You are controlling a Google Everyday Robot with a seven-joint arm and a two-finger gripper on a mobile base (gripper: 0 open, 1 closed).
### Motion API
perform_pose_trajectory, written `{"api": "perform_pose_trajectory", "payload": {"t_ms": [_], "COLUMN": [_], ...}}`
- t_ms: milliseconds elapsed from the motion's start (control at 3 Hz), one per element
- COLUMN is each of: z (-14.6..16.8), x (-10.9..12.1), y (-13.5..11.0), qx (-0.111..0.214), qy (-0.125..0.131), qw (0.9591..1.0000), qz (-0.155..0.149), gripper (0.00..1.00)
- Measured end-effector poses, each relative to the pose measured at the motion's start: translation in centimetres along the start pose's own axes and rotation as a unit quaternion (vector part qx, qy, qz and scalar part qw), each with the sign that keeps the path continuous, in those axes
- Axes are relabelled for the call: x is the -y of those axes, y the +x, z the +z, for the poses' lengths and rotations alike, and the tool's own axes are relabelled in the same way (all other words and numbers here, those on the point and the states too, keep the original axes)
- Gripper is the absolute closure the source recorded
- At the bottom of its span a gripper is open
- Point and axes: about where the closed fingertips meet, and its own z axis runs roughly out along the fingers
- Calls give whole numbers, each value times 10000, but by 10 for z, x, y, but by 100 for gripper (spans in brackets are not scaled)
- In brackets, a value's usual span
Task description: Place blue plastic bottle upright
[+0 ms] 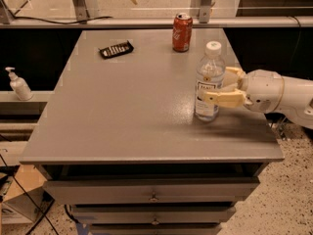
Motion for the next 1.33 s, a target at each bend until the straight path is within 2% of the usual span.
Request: {"api": "perform_pose_trajectory", "payload": {"t_ms": [667, 1000, 1333], "z": [0, -6, -6], "x": [0, 0, 0], "y": [0, 4, 4], "qx": [19, 71, 75], "qy": [5, 61, 66], "qw": [10000, 10000, 9999], "qz": [9, 32, 33], "gripper": [12, 0, 0]}}
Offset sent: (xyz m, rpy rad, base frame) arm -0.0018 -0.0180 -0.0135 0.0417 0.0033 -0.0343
